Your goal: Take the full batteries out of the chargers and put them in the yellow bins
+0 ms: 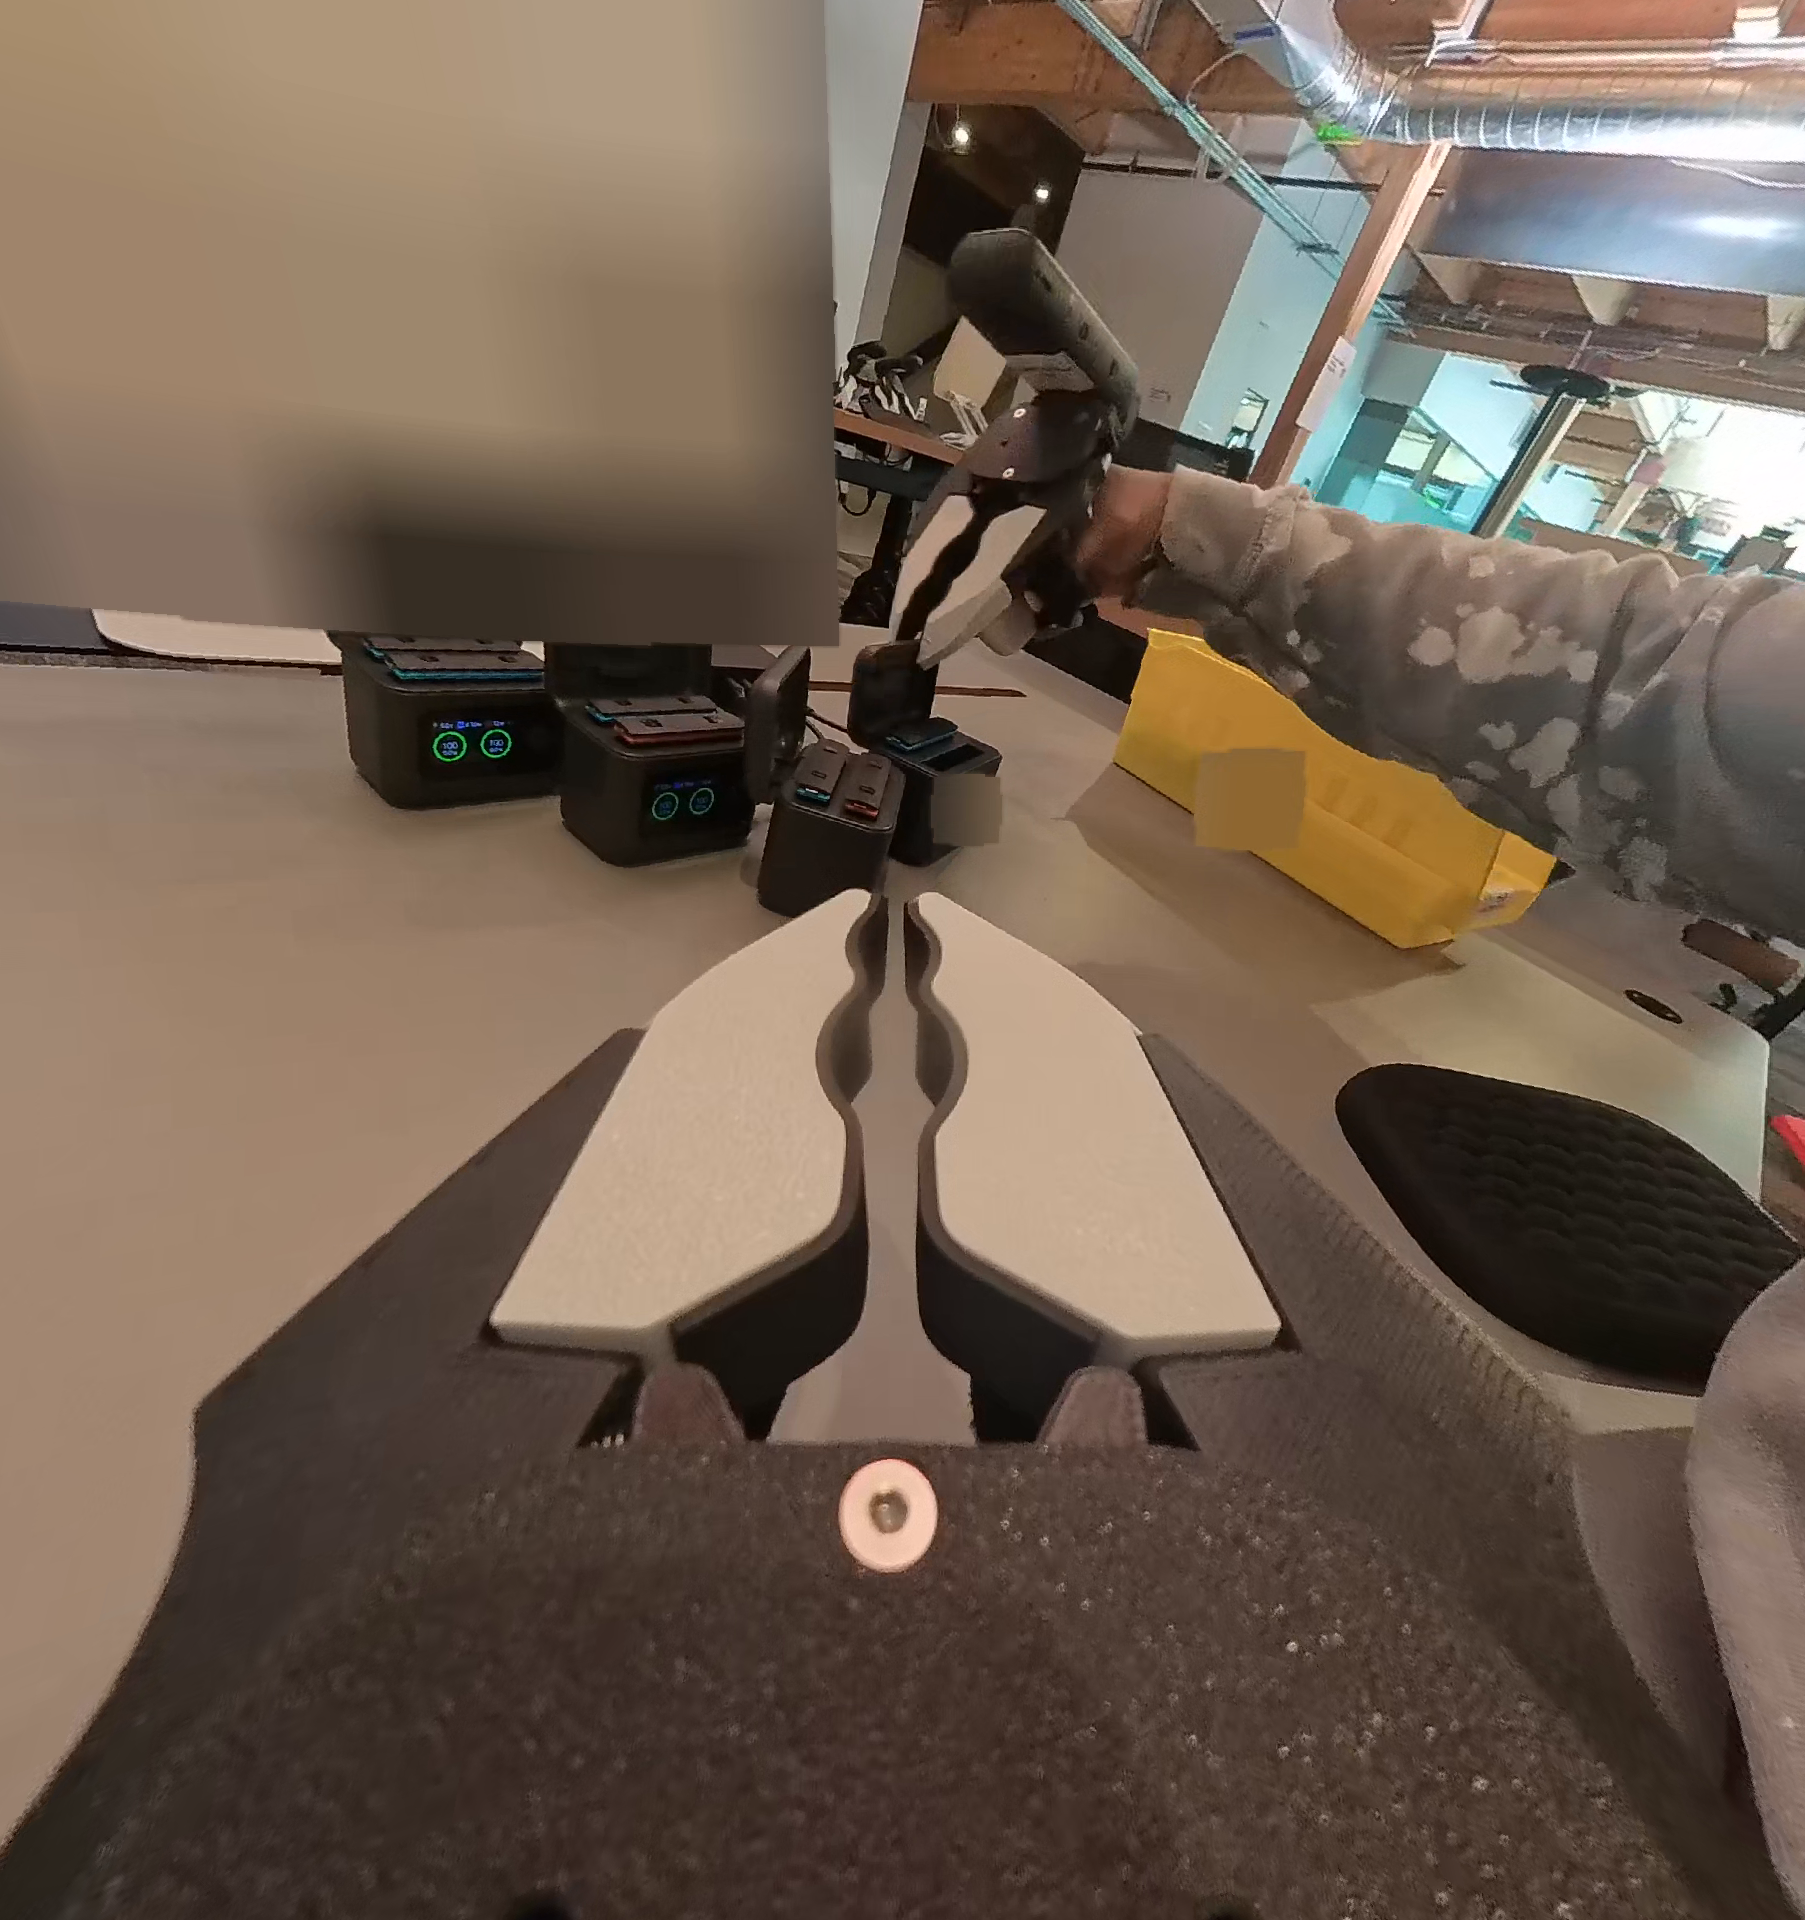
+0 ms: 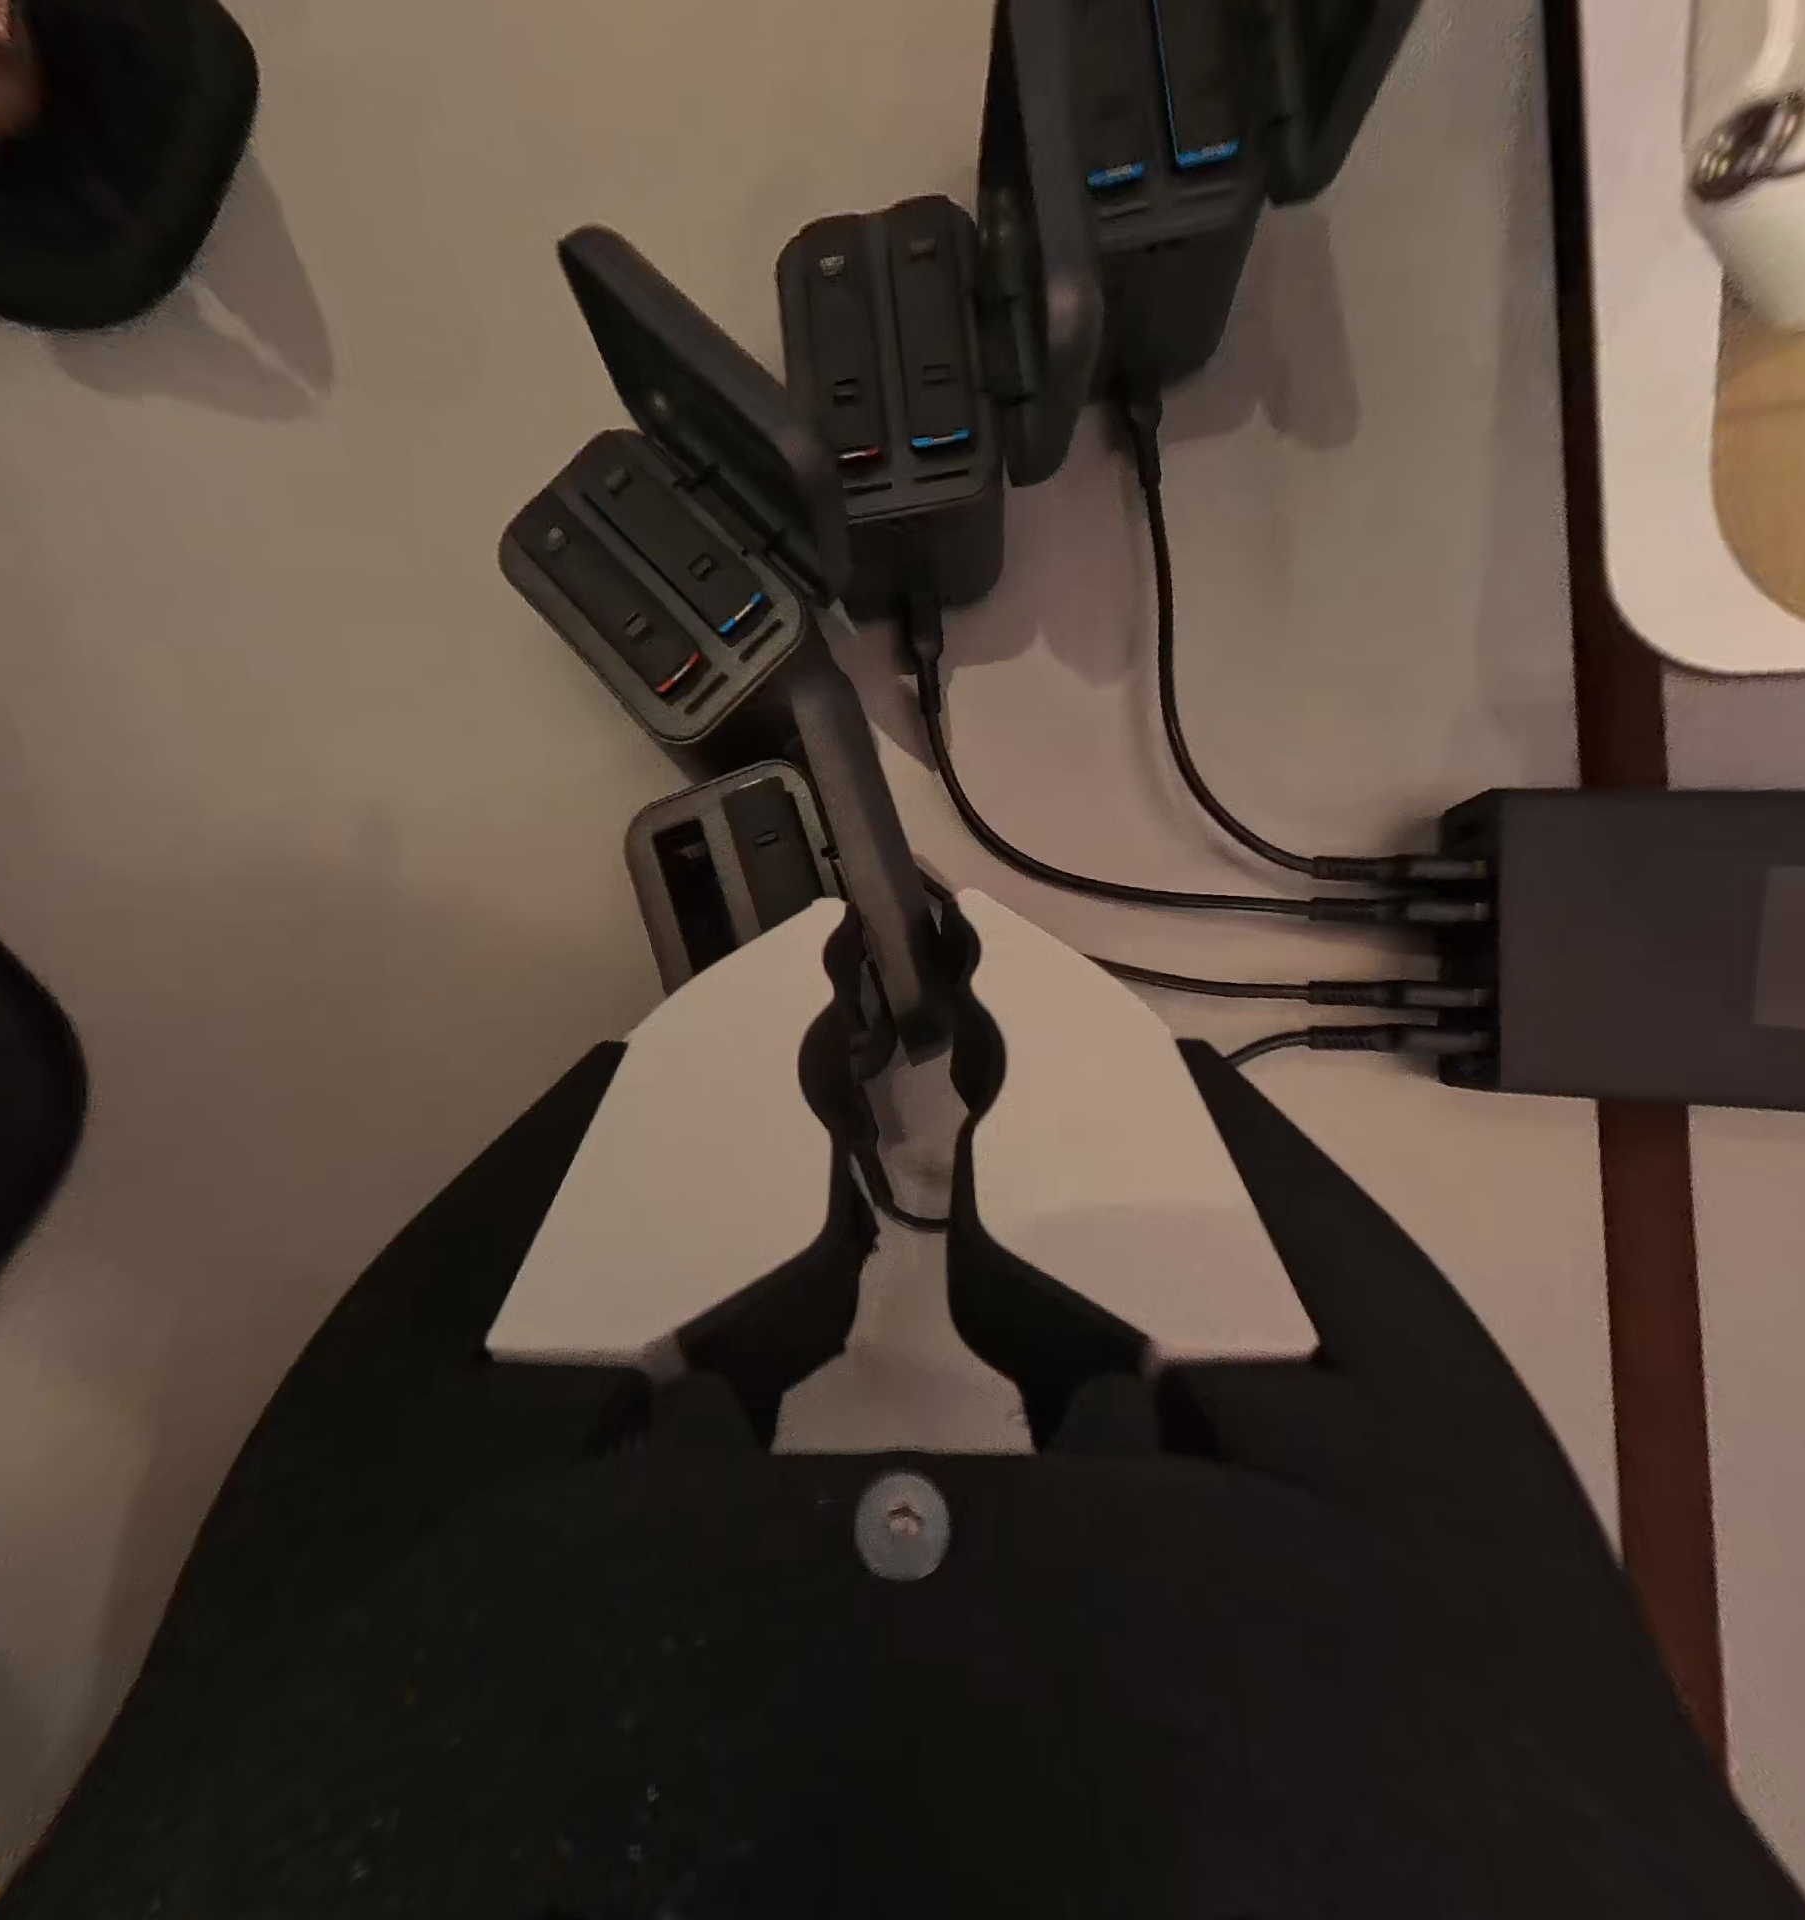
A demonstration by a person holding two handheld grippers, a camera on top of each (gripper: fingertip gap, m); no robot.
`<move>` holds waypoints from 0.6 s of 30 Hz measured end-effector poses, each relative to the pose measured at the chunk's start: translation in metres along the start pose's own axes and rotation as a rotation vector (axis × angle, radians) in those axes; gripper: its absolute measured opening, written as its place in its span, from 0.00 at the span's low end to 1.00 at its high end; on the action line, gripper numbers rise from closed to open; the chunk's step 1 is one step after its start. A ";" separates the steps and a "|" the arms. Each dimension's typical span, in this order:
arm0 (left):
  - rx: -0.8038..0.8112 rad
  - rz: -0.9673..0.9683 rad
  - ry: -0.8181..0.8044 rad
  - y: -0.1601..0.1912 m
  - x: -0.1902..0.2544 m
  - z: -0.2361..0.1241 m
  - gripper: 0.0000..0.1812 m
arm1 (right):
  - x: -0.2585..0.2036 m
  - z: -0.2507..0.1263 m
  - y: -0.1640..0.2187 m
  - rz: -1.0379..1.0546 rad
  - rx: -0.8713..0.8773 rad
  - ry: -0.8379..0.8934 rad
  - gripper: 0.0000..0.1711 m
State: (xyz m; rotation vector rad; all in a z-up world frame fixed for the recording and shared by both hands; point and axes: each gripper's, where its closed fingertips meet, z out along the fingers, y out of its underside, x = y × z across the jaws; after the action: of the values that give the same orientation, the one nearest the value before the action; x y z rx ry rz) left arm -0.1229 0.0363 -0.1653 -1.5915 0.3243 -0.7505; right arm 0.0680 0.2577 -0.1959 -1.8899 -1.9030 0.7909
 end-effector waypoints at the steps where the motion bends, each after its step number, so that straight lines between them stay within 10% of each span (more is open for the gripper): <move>1: 0.001 0.004 -0.001 0.000 0.000 0.000 0.01 | 0.001 0.001 0.000 0.008 -0.005 -0.016 0.08; 9: -0.005 0.017 0.010 0.001 0.003 0.000 0.01 | 0.000 -0.004 -0.004 0.158 0.040 -0.028 0.09; 18: -0.014 0.041 0.016 0.002 0.006 0.001 0.00 | -0.007 -0.120 -0.058 0.010 0.443 0.762 0.18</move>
State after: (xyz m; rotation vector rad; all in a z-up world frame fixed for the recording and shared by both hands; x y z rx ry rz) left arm -0.1175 0.0329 -0.1651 -1.5880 0.3734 -0.7317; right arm 0.0946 0.2708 -0.0655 -1.5931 -1.1389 0.3584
